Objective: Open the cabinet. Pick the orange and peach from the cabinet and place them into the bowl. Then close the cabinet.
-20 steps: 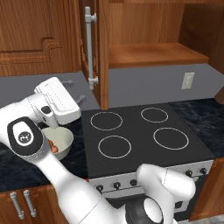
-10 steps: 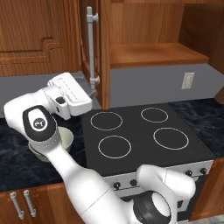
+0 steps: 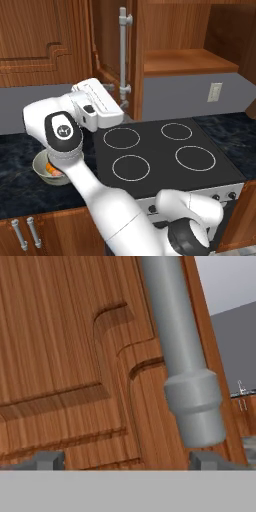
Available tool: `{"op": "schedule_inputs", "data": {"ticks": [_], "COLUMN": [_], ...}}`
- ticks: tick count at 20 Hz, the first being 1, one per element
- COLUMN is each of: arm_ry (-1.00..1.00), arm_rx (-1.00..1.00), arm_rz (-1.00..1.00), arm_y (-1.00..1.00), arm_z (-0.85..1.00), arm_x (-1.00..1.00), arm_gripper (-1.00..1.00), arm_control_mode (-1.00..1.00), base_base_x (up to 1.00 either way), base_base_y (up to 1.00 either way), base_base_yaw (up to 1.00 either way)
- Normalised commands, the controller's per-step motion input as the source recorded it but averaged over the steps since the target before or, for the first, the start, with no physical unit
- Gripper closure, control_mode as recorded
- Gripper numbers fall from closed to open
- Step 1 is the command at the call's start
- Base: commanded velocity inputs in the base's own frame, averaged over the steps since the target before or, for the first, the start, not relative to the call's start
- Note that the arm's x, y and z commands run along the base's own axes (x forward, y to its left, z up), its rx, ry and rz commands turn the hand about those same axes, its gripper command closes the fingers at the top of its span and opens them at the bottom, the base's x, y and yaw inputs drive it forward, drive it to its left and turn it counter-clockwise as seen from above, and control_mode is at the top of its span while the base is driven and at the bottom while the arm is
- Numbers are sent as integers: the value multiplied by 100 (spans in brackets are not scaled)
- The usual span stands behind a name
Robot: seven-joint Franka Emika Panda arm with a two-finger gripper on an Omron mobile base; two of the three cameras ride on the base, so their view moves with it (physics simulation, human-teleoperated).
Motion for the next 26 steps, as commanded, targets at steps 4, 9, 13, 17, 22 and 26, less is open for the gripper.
{"op": "schedule_inputs", "data": {"ticks": [4,9,13,17,22,26], "arm_ry": [-5,-1,0,0,0,3], "arm_rx": [6,4,5,6,7,1], "arm_rz": [0,0,0,0,0,0], "arm_y": [-78,-85,-85,-71,-67,-53], "arm_z": [2,0,0,0,0,-5], "arm_x": [3,34,62,70,79,71], "arm_gripper": [-100,-100,-100,-100,-100,-100], "arm_control_mode": [-100,-100,-100,-100,-100,-100], "base_base_x": [0,0,0,0,0,0], "base_base_y": [0,0,0,0,0,0], "base_base_yaw": [0,0,0,0,0,0]}}
